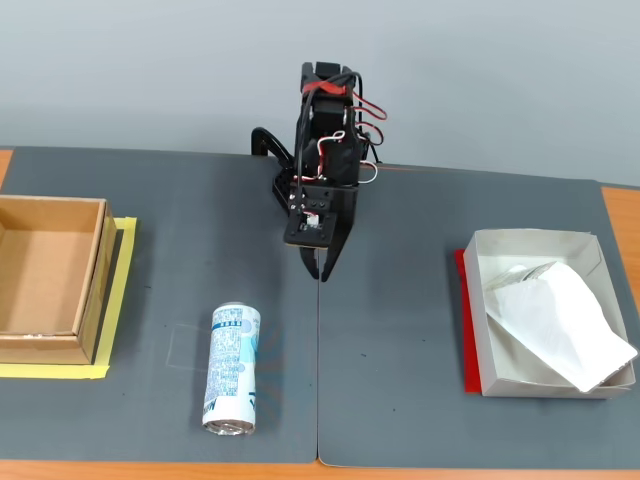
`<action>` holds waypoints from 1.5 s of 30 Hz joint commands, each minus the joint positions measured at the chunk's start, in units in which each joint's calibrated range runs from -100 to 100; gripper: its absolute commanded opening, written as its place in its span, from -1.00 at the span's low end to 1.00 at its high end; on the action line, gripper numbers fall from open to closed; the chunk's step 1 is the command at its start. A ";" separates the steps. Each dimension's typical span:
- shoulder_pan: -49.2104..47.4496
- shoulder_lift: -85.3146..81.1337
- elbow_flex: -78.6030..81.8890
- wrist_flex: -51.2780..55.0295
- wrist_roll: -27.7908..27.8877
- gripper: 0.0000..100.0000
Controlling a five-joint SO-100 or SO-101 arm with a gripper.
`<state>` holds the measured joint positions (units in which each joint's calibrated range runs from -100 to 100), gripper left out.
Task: Pick the sandwich and put it in the gray box
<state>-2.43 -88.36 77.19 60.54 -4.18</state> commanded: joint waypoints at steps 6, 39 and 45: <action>1.35 -4.09 5.62 0.31 0.61 -0.96; 1.50 -10.96 19.10 0.31 0.61 -0.96; 1.50 -10.96 19.10 0.31 0.61 -0.96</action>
<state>-1.47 -98.81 96.59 60.54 -3.79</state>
